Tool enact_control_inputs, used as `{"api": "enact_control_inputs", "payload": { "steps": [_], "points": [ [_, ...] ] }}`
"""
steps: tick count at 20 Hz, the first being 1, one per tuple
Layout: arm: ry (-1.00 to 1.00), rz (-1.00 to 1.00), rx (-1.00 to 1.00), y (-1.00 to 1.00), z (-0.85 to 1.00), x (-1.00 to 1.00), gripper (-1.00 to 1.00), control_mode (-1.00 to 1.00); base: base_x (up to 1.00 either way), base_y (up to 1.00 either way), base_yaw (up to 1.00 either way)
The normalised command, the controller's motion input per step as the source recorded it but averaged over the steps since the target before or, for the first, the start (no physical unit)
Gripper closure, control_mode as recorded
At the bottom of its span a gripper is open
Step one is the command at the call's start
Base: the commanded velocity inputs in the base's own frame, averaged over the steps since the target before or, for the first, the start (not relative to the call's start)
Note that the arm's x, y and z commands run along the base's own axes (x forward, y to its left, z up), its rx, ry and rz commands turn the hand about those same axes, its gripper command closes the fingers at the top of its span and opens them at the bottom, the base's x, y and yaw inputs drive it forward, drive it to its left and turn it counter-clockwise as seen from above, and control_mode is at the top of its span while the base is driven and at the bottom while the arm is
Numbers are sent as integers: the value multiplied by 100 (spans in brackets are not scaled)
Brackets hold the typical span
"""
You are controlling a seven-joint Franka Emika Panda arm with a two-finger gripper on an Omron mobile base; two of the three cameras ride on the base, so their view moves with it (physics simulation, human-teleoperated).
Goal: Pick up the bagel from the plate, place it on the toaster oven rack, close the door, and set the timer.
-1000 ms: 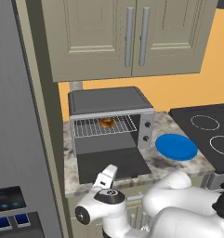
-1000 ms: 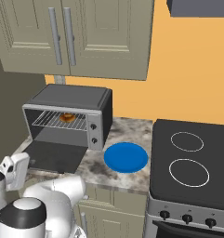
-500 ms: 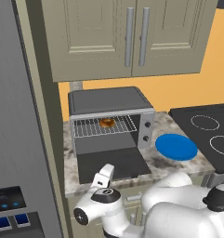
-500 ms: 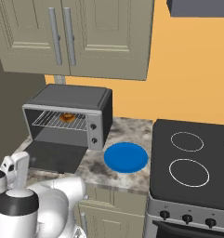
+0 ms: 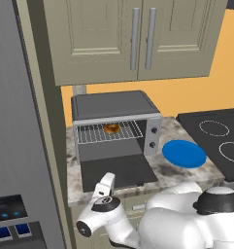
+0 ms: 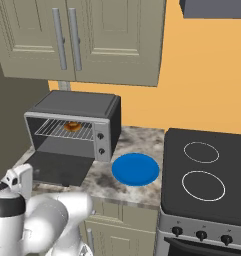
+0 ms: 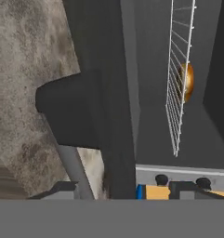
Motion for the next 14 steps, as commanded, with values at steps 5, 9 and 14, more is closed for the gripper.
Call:
{"api": "enact_control_inputs", "payload": {
  "steps": [5, 9, 14],
  "points": [
    [-11, 0, -4, 21, -33, 22, -100, -100, 0, 0, 0],
    [-10, 0, -3, 20, -14, 9, -100, -100, 0, 0, 0],
    [-3, 0, -2, 3, 10, 0, -100, -100, 0, 0, 0]
  ]
}}
